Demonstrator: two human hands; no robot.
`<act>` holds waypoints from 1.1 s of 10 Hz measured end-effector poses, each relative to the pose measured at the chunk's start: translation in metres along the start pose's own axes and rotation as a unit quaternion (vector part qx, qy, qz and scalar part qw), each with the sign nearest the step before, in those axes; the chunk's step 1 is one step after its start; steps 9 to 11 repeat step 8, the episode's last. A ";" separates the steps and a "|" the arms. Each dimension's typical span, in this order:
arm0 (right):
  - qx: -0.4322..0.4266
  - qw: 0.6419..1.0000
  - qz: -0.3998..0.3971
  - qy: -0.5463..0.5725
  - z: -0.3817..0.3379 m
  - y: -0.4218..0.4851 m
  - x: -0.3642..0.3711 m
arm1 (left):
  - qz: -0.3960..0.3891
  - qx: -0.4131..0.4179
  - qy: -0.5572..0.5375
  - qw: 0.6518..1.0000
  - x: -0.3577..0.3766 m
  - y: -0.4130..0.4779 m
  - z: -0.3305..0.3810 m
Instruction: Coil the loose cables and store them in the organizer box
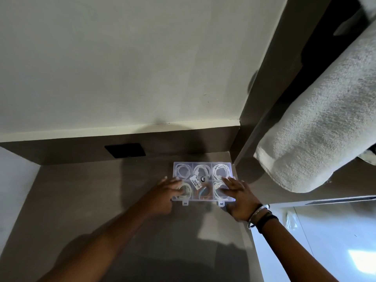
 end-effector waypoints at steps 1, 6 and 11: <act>0.013 0.999 0.000 -0.035 0.003 0.001 0.008 | 0.023 0.003 -0.021 1.000 0.013 0.000 0.011; -0.048 0.971 0.047 -0.231 -0.030 0.008 0.020 | 0.116 0.022 0.287 0.951 0.032 0.013 0.051; -0.032 0.974 0.094 -0.202 -0.043 -0.005 -0.001 | 0.135 -0.030 0.239 0.961 0.012 0.009 0.055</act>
Point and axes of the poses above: each hand's wrist, its own y-axis towards the middle knuckle, its own x-axis out of the palm, z = x × y, the point moved 10 cm from there along y, towards the middle knuckle, and after that the axes turned 12 degrees about x, right-handed, at the moved point
